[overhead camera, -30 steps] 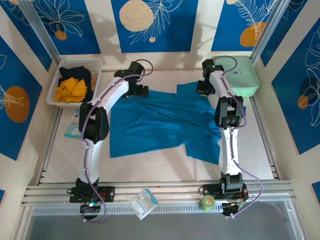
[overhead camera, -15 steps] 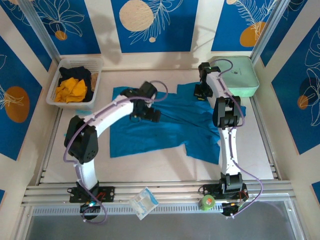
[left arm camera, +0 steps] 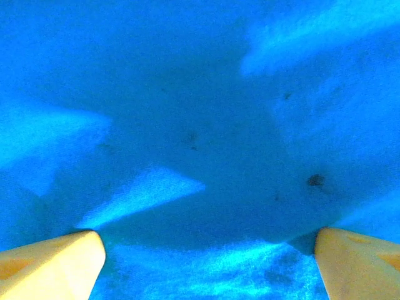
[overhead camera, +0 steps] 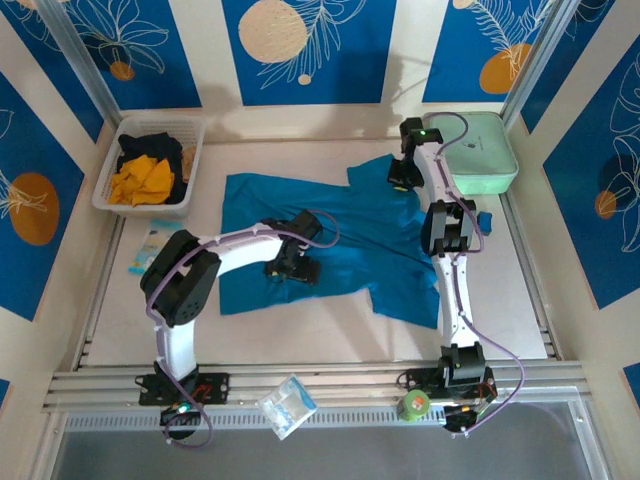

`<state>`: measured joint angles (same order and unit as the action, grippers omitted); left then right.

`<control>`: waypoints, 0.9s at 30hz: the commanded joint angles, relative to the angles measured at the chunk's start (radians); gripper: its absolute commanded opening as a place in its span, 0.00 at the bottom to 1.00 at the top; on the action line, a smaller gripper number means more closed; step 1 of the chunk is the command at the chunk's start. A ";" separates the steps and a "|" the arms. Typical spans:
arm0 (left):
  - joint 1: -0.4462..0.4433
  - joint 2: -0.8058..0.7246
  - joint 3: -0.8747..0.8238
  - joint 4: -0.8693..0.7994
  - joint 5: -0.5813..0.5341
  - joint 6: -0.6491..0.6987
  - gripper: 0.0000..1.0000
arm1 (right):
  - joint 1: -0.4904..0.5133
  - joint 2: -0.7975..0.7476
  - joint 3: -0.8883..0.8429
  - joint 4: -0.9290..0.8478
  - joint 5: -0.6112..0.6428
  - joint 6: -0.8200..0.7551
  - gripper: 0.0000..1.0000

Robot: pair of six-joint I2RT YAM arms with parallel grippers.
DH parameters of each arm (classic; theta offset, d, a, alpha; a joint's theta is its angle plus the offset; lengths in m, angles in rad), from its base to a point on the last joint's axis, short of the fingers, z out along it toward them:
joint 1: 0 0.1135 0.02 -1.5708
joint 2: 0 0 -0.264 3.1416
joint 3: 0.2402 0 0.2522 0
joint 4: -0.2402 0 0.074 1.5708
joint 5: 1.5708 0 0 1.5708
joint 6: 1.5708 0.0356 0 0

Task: Fold and stack the t-shirts

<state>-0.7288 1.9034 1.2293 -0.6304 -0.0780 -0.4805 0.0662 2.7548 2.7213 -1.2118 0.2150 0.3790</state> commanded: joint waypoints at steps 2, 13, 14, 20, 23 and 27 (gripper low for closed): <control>0.016 0.054 -0.131 -0.051 -0.039 -0.029 0.90 | -0.054 0.029 0.027 0.060 -0.092 0.052 0.00; 0.016 0.006 -0.324 -0.088 -0.030 -0.068 0.90 | -0.057 0.044 0.049 0.249 -0.244 0.127 0.00; 0.016 -0.007 -0.336 -0.091 -0.027 -0.075 0.90 | -0.051 0.045 0.049 0.255 -0.252 0.129 0.00; 0.011 -0.116 -0.385 -0.120 -0.018 -0.099 0.90 | -0.016 -0.001 0.049 0.235 -0.246 0.112 0.00; 0.008 -0.178 -0.379 -0.162 -0.028 -0.100 0.90 | -0.008 -0.092 0.005 0.191 -0.209 0.096 0.00; -0.011 -0.269 -0.268 -0.215 -0.031 -0.090 0.91 | 0.000 -0.324 -0.243 0.163 -0.085 0.086 0.00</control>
<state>-0.7300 1.6501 0.9337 -0.6426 -0.1188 -0.5613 0.0711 2.6331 2.5649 -0.9958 0.0467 0.4789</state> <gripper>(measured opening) 0.909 0.047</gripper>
